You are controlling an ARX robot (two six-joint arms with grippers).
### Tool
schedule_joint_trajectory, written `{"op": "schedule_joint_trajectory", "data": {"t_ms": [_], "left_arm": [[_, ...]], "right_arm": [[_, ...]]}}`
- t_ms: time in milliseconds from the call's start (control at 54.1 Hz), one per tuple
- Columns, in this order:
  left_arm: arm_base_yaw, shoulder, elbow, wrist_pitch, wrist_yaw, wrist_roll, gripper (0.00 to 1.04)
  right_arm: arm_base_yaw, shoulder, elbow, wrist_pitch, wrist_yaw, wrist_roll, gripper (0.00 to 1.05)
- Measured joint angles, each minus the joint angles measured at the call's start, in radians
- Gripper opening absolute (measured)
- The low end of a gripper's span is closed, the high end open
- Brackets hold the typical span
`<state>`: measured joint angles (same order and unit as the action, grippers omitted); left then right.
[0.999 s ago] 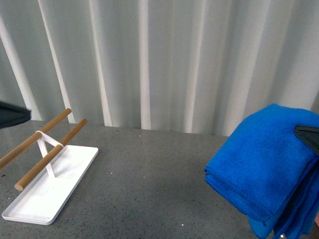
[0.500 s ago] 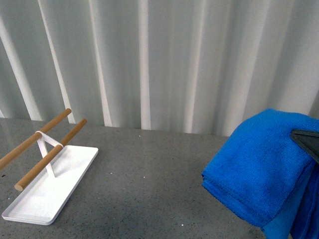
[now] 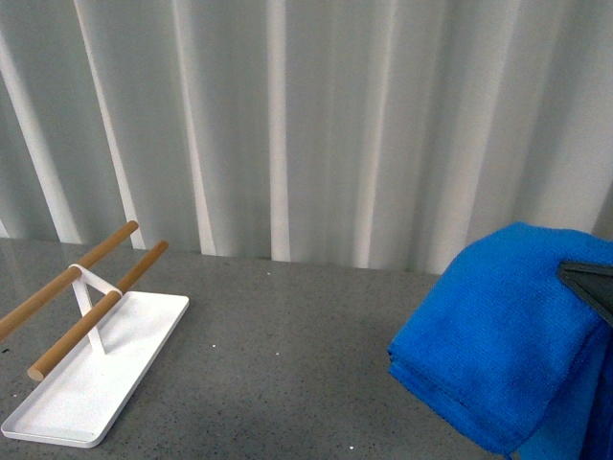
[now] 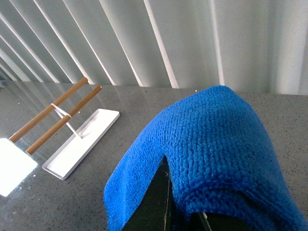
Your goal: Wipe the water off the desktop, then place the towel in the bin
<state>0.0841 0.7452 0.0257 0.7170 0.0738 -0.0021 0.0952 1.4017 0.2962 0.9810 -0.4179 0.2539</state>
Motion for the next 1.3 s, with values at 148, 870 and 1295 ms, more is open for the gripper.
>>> {"op": "schedule_joint_trajectory", "data": {"t_ms": [148,870,1295], "left_arm": [[-0.077,-0.11,-0.001,-0.096,-0.07,0.0,0.04],[-0.084,-0.474,-0.002,-0.442,-0.073,0.0,0.04],[-0.084,-0.738,-0.001,-0.711,-0.073,0.0,0.04]], "right_arm": [[0.013,0.005,0.0,0.002,0.011,-0.003,0.03],[0.032,-0.005,0.0,-0.008,-0.002,-0.004,0.03],[0.034,-0.016,-0.003,-0.021,0.005,-0.007,0.03]]}}
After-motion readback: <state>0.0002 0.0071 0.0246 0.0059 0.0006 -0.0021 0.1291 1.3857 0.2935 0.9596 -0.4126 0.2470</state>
